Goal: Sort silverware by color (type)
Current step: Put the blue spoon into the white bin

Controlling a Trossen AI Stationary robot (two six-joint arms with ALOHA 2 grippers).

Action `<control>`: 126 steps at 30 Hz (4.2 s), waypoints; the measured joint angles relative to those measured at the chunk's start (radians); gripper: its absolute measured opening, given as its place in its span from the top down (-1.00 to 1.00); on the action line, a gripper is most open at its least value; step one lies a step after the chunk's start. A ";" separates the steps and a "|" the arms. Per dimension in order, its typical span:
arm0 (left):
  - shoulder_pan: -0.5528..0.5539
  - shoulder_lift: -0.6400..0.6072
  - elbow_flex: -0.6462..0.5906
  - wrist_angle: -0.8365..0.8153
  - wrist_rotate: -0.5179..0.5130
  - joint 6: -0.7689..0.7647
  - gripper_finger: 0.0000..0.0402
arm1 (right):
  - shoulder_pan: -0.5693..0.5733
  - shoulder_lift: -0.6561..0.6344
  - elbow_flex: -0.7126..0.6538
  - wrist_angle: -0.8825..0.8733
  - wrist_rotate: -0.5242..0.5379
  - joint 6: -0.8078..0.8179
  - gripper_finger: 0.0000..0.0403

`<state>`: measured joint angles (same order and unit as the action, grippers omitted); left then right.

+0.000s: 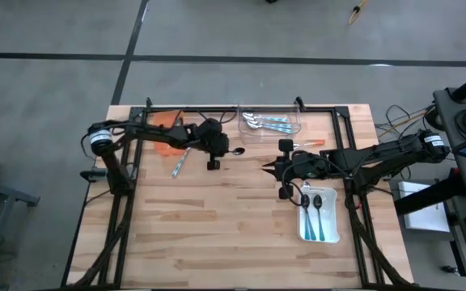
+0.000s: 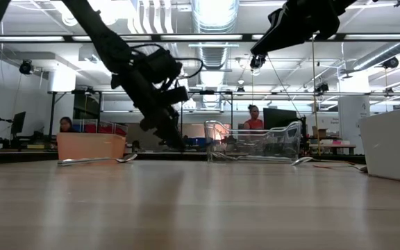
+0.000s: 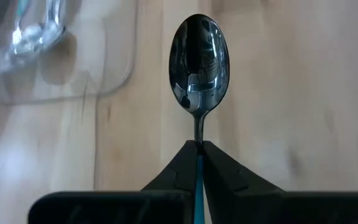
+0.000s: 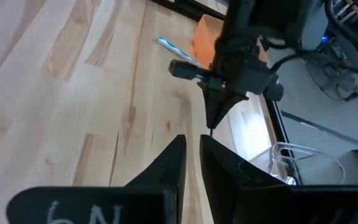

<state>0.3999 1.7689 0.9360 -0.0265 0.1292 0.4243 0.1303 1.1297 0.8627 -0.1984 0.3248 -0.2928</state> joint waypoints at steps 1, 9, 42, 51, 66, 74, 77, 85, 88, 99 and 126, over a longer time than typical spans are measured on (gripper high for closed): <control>-0.013 -0.014 0.000 -0.006 -0.016 -0.010 1.00 | 0.000 0.000 0.000 0.003 0.000 0.006 0.81; -0.176 -0.133 -0.007 -0.006 -0.329 -0.093 1.00 | -0.019 0.009 0.000 0.083 0.001 0.194 0.81; -0.421 -0.226 -0.003 0.001 -0.723 -0.566 1.00 | -0.175 0.227 -0.018 0.378 0.093 1.098 0.21; -0.421 -0.208 -0.003 0.011 -0.734 -0.565 1.00 | -0.191 0.307 -0.017 0.534 0.091 1.097 0.21; -0.421 -0.205 -0.003 0.095 -0.733 -0.565 1.00 | -0.203 0.373 -0.017 0.653 0.094 1.019 0.23; -0.421 -0.205 -0.003 0.100 -0.733 -0.566 1.00 | -0.208 0.375 -0.017 0.656 0.096 1.025 0.60; -0.421 -0.205 -0.003 0.102 -0.733 -0.568 1.00 | -0.208 0.375 -0.017 0.661 0.098 1.016 0.79; -0.421 -0.205 -0.003 0.098 -0.728 -0.568 1.00 | -0.208 0.373 -0.017 0.662 0.089 0.906 0.94; -0.423 -0.217 -0.003 0.089 -0.689 -0.545 0.95 | -0.210 0.349 -0.016 0.626 0.045 0.806 0.94; -0.425 -0.255 -0.001 0.076 -0.350 -0.435 0.62 | -0.220 0.178 -0.017 0.257 -0.177 0.556 0.95; -0.418 -0.248 -0.140 0.603 -0.239 -0.380 0.25 | -0.115 0.223 0.071 0.108 -0.198 0.251 0.95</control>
<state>-0.0177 1.5208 0.7959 0.5770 -0.1096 0.0442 0.0154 1.3526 0.9342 -0.0905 0.1265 -0.0420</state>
